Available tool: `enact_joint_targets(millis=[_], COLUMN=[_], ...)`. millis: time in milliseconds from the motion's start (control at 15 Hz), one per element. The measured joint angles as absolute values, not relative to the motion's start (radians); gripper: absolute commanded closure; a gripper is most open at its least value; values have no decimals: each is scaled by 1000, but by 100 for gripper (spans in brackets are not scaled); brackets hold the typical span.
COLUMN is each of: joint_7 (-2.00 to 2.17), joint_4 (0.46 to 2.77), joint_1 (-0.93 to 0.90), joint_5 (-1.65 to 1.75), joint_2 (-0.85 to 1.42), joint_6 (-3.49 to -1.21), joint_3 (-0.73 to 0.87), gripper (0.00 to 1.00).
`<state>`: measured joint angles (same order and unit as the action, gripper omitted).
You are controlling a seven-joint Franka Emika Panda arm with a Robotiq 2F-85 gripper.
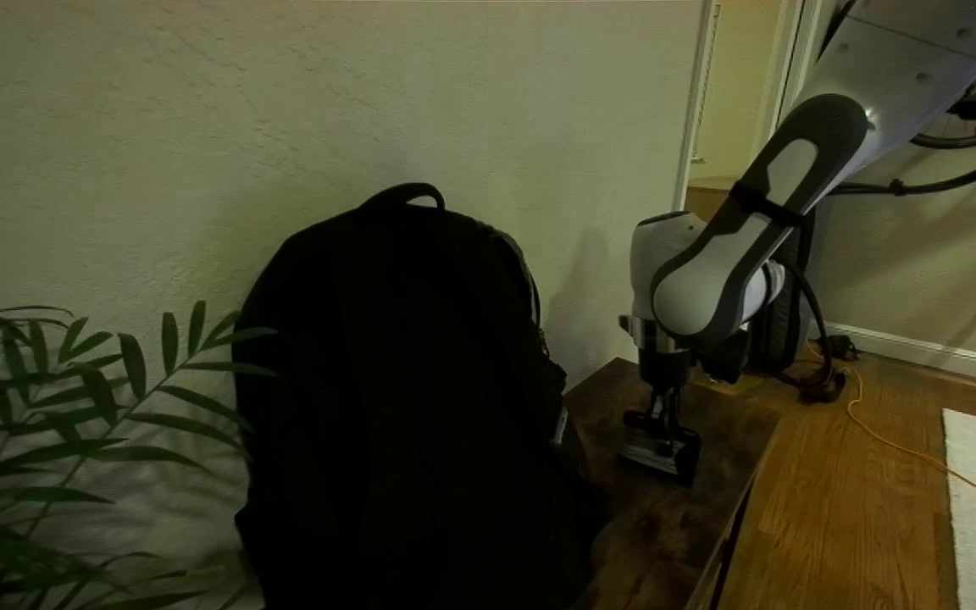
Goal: Pick up the wallet from the table and put it in the black bag.
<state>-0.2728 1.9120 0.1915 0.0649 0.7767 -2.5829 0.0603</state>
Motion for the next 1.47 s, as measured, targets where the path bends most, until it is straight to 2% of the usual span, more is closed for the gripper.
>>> enact_joint_targets(millis=[600,1467], joint_7=[-176,38], joint_4=[1931,1972], joint_1=[184,46], joint_5=[58,185], joint_2=[727,469], joint_6=[-2561,-2413], joint_3=[77,154], gripper=[95,95])
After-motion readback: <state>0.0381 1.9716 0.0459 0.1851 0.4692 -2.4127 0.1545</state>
